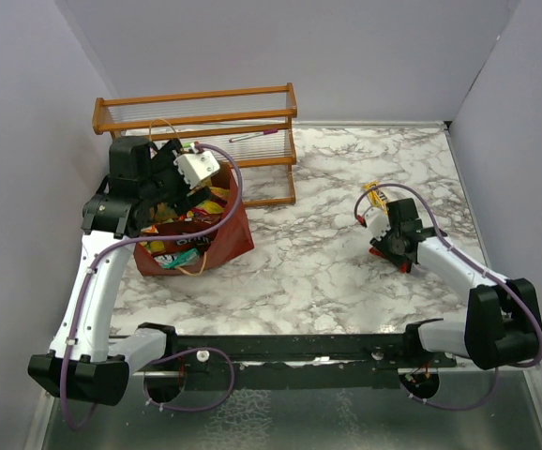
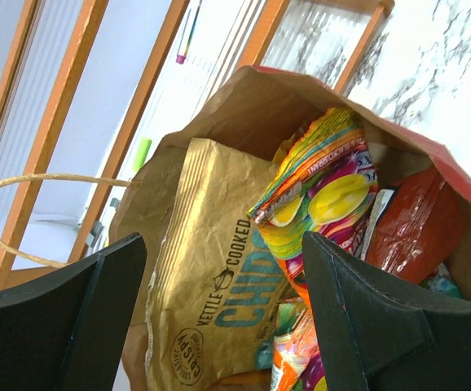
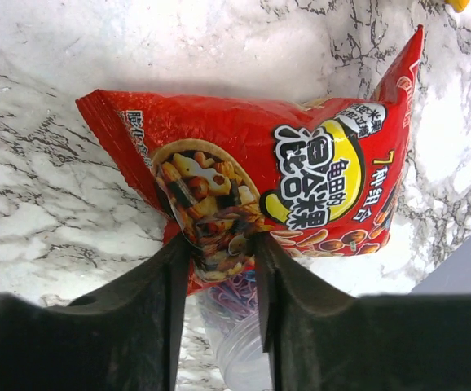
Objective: Place the snacks into the paper bag
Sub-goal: Pick up the snack from the center of the board.
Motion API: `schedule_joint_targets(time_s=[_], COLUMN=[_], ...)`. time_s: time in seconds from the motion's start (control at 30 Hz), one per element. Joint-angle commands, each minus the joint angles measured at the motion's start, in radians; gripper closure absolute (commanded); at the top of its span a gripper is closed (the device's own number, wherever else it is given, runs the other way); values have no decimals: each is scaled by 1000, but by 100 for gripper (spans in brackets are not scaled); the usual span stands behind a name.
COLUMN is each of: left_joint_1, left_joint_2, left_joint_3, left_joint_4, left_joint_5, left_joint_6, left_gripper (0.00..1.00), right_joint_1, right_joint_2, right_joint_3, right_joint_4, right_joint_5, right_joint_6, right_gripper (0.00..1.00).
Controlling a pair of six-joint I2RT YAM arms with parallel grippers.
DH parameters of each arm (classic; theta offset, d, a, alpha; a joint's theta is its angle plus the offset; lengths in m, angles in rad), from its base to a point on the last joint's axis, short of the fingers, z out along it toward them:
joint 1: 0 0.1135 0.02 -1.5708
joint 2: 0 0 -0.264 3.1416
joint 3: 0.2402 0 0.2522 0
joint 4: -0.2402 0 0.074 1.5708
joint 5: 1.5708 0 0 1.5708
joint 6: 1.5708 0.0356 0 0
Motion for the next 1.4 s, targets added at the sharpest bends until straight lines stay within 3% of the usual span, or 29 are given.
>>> schedule_joint_targets(time_s=[0.0,0.43,0.8,1.1,1.23,1.37], left_joint_1=[5,5,5,-21,-65,-169], left_joint_2=[-13,7,12,23,38,65], left_joint_3=[49,86,85,73,81,113], left_joint_4=[56,151,179,165,144,105], left_joint_5=[105,151,247,413,451,398], left_joint_6=[-91,-237,-292,-295,-275,-238], left_gripper=[20,20,23,31,34,34], right_joint_1=[-6,-7,-6,-7,-6,-5], right_joint_2=[31,-24,-76,-110,-101,-95], right_joint_3=[-1,55,179,316,385,453], right_joint_4=[10,-87,-225,-333,-387,-425], right_joint_5=[-3,-84,-297,-605,-779,-935], right_joint_6=[-9,-5,7,5,-8,-28], right_gripper=[69,99,99,99,99,99])
